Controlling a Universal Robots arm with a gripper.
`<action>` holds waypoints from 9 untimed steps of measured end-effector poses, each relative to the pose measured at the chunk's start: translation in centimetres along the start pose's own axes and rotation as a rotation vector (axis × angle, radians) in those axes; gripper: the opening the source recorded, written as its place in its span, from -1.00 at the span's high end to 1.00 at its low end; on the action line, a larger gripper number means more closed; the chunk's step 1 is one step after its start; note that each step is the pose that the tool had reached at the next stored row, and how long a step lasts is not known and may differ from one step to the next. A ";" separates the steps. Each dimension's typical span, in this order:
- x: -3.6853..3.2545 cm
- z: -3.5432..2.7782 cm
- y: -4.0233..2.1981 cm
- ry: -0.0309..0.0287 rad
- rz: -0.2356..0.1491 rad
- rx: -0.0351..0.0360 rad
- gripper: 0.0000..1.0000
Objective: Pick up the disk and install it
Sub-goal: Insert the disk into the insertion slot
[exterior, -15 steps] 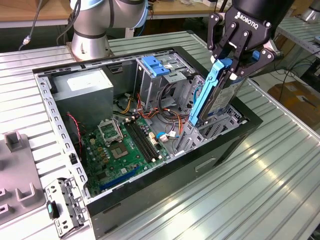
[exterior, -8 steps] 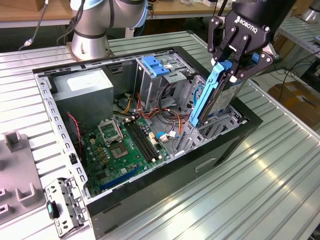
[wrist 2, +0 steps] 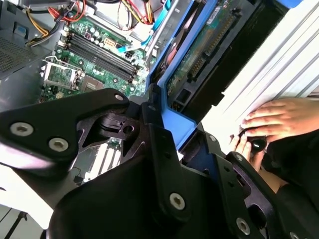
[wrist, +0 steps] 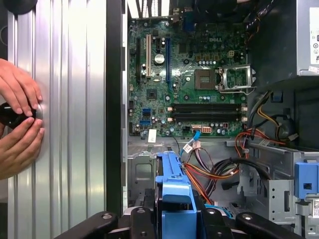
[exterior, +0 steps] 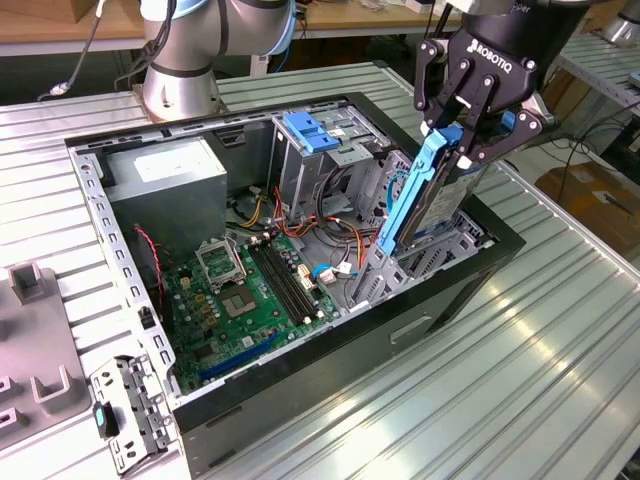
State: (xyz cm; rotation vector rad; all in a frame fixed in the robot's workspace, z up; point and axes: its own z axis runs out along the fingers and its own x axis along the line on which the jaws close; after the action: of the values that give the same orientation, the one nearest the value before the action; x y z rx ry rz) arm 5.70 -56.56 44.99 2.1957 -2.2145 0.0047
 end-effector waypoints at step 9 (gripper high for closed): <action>-0.07 -0.10 -1.07 0.0010 0.000 0.0016 0.25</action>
State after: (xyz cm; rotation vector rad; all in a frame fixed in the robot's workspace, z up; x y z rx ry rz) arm 6.77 -56.49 45.07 2.1958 -2.2149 0.0076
